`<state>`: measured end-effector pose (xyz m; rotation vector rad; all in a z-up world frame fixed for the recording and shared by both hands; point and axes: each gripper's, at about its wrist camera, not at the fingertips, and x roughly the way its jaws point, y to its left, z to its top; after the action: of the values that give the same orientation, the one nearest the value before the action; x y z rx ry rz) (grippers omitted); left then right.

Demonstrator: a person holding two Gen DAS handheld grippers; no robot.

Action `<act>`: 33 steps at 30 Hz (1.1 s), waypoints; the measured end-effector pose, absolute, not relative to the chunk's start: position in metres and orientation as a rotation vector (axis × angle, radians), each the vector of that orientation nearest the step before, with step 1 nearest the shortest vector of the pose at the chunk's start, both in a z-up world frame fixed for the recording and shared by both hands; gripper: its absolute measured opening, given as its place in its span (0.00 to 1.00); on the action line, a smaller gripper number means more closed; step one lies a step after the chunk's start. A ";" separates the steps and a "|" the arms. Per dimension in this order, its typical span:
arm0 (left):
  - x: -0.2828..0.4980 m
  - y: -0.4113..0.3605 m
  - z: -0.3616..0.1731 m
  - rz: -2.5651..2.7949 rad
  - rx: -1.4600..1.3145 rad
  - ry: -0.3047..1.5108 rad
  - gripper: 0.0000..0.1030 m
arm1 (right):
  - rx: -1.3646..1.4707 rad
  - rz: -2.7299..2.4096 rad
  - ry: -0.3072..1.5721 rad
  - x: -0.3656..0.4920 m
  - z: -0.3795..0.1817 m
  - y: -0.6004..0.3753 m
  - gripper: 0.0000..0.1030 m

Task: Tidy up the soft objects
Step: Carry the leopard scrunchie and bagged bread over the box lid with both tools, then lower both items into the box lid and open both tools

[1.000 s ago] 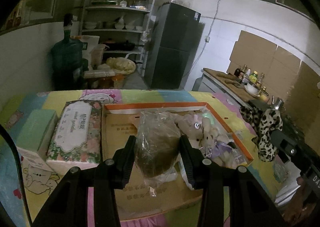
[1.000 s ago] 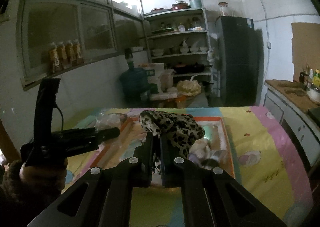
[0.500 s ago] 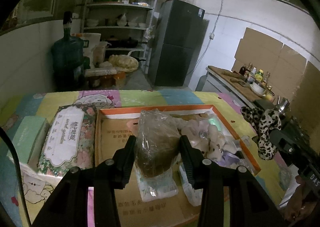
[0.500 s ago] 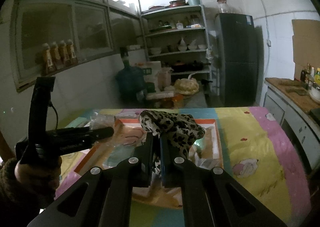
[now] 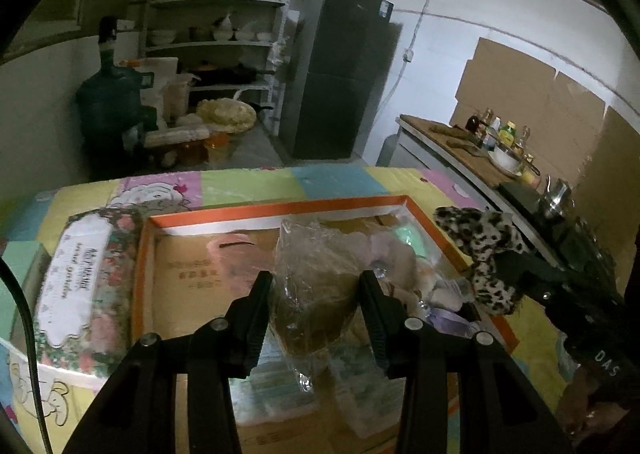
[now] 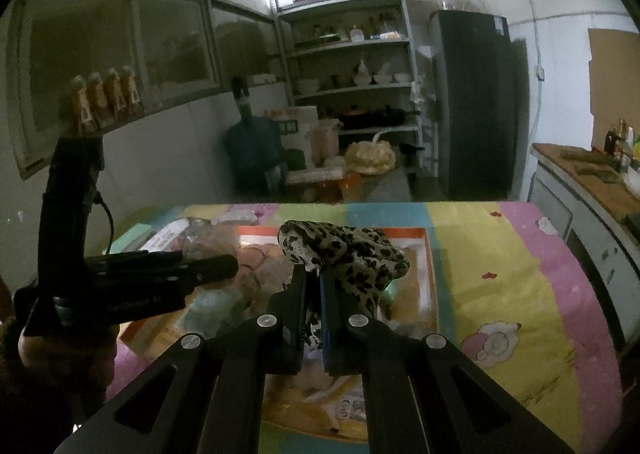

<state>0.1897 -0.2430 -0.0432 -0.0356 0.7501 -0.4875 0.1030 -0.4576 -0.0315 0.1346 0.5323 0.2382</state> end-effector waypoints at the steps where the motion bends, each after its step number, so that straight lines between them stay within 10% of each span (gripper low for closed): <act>1: 0.190 -0.245 -0.044 -0.492 -0.033 0.753 0.43 | 0.134 0.238 0.537 0.104 -0.033 -0.458 0.05; 33: 0.214 -0.257 -0.077 -0.515 -0.034 0.835 0.44 | 0.147 0.254 0.648 0.145 -0.070 -0.456 0.10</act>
<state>0.2141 -0.2570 -0.0774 -0.0336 0.8349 -0.5146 0.1446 -0.4564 -0.0701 0.1471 0.6480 0.2542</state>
